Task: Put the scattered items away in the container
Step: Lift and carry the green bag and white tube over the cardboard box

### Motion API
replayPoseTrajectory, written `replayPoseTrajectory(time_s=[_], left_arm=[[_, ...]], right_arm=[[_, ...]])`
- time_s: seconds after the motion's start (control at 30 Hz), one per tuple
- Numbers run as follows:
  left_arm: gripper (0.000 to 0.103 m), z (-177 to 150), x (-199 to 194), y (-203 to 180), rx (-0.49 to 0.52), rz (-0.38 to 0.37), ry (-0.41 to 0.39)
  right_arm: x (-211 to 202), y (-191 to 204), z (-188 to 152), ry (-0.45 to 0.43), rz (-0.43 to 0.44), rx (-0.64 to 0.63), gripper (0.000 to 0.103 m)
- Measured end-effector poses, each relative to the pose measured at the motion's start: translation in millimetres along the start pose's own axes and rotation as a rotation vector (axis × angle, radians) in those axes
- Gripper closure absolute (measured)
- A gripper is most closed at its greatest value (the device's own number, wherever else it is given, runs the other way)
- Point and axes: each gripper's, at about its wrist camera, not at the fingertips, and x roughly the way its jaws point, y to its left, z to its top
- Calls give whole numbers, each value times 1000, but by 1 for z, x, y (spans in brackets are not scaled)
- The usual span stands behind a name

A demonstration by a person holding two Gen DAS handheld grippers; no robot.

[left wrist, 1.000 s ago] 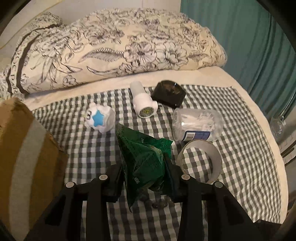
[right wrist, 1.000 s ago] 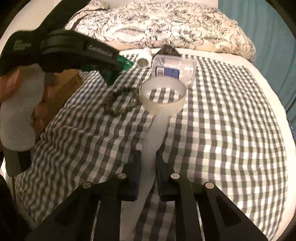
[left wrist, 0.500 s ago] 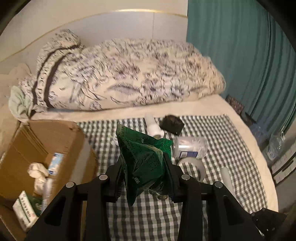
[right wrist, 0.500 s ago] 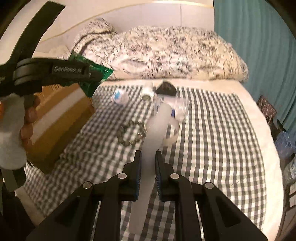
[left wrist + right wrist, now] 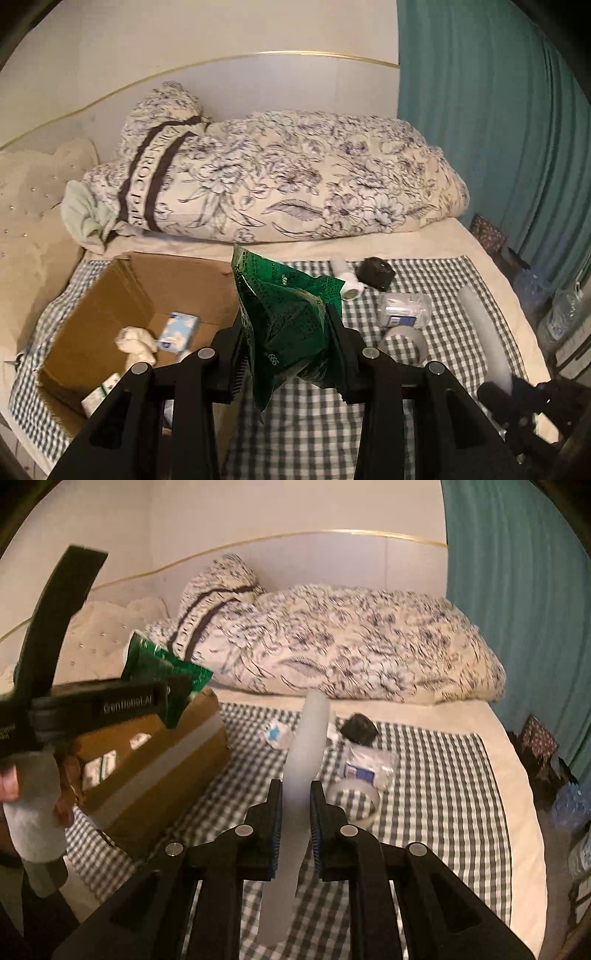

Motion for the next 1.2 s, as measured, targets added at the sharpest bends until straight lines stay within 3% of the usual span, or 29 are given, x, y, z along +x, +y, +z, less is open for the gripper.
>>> replayPoseTrajectory(time_s=[0.67,1.2], left_arm=[[64,3,-48,68,-88,108,-44],[65,-2,-59,115,-124,223,-43]], right_arm=[[-10,49,43,-86,106,-46,90],[8,94,67,-88,196,-88,90]])
